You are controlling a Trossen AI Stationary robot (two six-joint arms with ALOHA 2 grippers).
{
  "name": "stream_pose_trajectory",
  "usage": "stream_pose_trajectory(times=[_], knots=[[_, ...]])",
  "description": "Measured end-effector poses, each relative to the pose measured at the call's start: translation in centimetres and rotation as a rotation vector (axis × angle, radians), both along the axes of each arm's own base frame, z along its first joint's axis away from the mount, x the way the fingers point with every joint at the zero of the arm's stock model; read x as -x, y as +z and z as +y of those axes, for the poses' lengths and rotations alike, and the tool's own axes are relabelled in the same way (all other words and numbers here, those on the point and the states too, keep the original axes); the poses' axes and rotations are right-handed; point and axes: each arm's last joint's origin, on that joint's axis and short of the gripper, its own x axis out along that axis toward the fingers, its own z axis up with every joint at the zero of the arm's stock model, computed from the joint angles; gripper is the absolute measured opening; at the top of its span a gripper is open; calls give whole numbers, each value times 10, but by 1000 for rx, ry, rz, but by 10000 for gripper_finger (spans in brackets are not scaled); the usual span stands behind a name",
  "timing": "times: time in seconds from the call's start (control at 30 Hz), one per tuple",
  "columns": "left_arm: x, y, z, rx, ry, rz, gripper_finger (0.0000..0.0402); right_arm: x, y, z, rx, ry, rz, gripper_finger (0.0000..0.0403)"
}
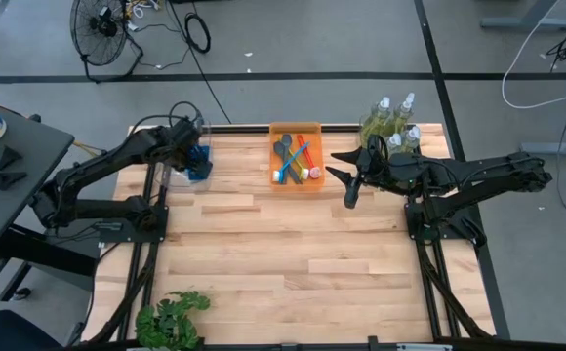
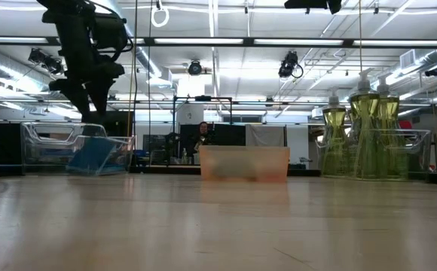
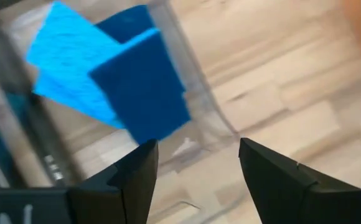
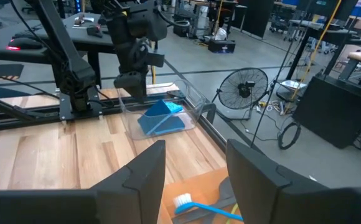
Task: Pick & Place Kitchen Sink Supplies
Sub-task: Return to Home Position
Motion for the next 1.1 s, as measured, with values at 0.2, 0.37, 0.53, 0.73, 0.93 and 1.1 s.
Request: stream_pose_trajectory(times=[0.2, 0.37, 0.53, 0.73, 0.93, 1.1], knots=[[-7, 10, -14, -18, -57, -112, 213, 0, 0, 0, -14, 8, -4, 171], [-13, 22, -24, -89, -110, -232, 183, -1, -4, -6, -141, 76, -1, 171], [-21, 35, -30, -174, -226, -355, 146, -3, -5, -12, -185, 123, 1, 171], [-32, 45, -32, -216, -286, -497, 97, -3, -5, -19, -116, 108, 26, 171], [-43, 56, -38, -235, -372, -635, 33, -2, -7, -22, -86, 103, 54, 171], [-49, 59, -47, -240, -423, -674, 6, -1, -9, -23, -89, 98, 81, 171]])
